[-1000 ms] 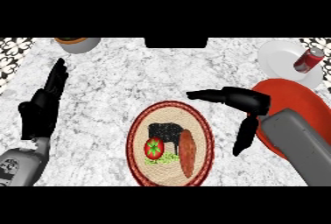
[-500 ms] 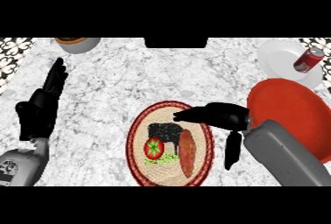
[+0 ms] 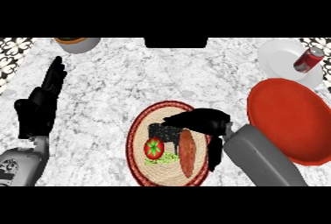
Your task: Pick the sweet potato from the placemat and place it in the bowl
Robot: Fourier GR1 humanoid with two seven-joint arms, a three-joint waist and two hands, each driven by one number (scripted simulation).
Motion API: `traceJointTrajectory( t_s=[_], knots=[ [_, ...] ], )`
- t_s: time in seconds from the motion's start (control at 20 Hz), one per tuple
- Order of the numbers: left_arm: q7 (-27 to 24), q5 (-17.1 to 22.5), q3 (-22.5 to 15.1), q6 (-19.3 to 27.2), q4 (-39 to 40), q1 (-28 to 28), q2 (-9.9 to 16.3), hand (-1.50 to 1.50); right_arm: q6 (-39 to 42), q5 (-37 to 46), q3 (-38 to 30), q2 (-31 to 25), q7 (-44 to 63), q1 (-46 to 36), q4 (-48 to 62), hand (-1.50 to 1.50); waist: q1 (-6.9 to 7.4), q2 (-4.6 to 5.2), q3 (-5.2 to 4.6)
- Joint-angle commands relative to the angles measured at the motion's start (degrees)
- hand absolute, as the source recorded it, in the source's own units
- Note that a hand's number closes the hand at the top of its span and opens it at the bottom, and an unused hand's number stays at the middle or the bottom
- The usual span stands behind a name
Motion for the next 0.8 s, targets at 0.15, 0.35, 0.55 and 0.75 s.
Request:
traceJointTrajectory(
  t_s=[0.15, 0.35, 0.55, 0.75],
  knots=[
    [-1.2, -3.3, 0.6, -1.1, 0.4, 1.0, -4.4, 0.00, 0.8, 5.7, -3.0, 2.2, -3.5, 2.4, 1.8, -1.50, -0.16, 0.00, 0.00],
    [-3.3, -3.4, 1.6, -2.1, 2.0, 1.5, -5.0, 0.00, -7.1, 11.2, -0.5, 6.8, -9.7, 1.5, 13.7, -1.50, 0.14, 0.12, 0.01],
    [-1.8, -5.6, 0.9, -1.7, -0.3, 2.2, -6.5, 0.00, -7.1, 15.0, 2.1, 6.2, -10.0, 5.5, 8.2, 1.50, -0.17, -0.02, 0.00],
    [0.3, -5.1, 4.3, -3.7, 0.7, -1.6, -4.8, 0.00, -13.4, 18.3, -0.2, 10.4, -16.0, 0.0, 18.5, 1.50, 0.14, 0.12, 0.02]
  ],
)
